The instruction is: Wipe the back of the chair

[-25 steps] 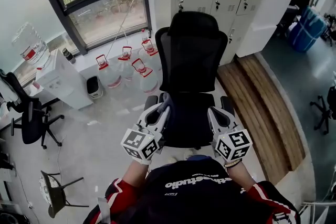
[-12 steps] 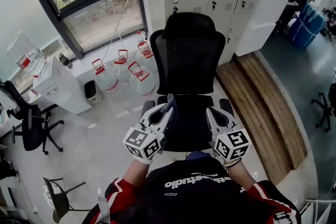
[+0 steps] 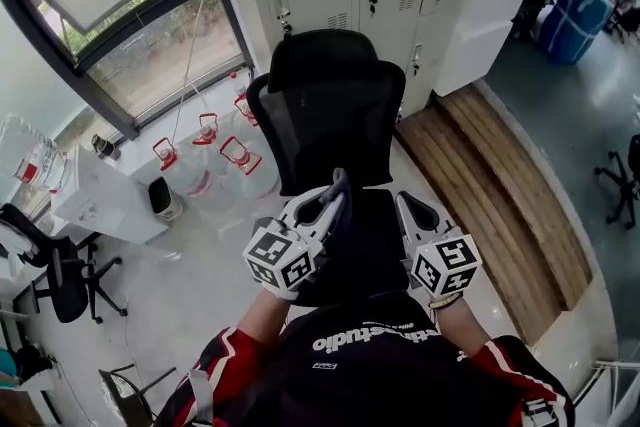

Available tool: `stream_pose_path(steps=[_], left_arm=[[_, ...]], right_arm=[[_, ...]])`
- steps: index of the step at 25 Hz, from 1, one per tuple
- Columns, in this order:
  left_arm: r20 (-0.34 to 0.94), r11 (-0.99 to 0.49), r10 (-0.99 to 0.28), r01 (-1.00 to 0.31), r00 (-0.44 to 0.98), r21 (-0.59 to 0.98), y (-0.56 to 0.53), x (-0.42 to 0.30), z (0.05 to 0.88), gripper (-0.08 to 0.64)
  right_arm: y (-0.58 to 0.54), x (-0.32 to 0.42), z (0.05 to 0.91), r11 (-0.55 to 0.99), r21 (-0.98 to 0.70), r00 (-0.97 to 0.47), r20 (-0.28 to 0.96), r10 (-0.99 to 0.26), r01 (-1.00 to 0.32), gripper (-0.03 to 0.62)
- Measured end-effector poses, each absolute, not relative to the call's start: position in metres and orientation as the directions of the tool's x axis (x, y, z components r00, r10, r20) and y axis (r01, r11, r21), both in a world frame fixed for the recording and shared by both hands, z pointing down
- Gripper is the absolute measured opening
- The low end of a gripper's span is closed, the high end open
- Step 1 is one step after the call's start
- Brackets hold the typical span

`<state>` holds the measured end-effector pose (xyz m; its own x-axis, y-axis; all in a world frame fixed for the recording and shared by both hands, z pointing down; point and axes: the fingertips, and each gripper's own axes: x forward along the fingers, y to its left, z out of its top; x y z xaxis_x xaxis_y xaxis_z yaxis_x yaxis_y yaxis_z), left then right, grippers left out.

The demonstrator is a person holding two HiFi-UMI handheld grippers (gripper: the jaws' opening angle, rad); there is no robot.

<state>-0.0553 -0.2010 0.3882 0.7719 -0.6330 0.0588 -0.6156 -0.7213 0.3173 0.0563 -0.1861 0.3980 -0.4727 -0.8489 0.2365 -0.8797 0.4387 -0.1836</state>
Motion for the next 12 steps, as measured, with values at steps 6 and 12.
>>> stream_pose_path(steps=[6, 12], left_arm=[[0.098, -0.766, -0.557, -0.556, 0.825, 0.323, -0.276, 0.016, 0.409, 0.063], [0.133, -0.788, -0.518, -0.531, 0.845, 0.310, -0.359, 0.080, 0.429, 0.063]], right_arm=[[-0.245, 0.111, 0.412, 0.386, -0.216, -0.432, 0.237, -0.871, -0.897, 0.015], [-0.300, 0.159, 0.428, 0.368, -0.229, -0.421, 0.261, -0.869, -0.901, 0.015]])
